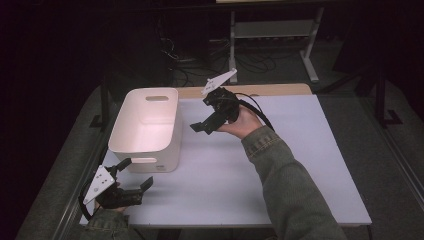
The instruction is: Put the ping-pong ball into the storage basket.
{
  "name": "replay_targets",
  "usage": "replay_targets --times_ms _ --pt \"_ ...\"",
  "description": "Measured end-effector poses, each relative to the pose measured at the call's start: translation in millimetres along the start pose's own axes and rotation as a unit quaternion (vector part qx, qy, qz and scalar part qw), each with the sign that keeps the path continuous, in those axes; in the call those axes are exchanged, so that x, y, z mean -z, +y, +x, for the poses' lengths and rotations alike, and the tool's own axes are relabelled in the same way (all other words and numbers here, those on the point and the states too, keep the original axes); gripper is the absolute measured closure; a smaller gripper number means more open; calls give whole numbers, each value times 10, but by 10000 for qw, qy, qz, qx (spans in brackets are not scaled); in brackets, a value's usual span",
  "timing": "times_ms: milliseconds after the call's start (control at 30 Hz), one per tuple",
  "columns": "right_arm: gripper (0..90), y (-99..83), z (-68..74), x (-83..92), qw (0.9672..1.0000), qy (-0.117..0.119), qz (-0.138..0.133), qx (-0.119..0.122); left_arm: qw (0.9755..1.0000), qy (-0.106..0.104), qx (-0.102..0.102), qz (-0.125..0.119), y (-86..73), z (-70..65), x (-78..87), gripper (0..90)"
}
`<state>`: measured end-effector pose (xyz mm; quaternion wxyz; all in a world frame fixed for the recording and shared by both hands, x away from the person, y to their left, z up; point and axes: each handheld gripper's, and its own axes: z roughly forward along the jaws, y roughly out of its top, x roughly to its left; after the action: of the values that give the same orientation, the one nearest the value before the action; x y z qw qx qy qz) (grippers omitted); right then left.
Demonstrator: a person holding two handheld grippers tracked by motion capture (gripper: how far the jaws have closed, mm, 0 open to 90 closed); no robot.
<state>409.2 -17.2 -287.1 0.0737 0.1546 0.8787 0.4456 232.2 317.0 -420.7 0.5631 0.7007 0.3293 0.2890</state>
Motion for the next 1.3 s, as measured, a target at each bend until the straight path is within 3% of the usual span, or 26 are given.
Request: replay_targets --times_ms 367,933,1300 --pt "0 -215 -9 168 9997 -116 -156 -176 10000 40 0 21 -3 -2 -3 24" --pt "0 -457 2 297 9986 -374 -311 -184 10000 34 -5 26 -3 -1 -10 24" --pt "0 -688 10 414 9968 -507 -512 -331 10000 13 -12 31 -1 -4 -15 24"
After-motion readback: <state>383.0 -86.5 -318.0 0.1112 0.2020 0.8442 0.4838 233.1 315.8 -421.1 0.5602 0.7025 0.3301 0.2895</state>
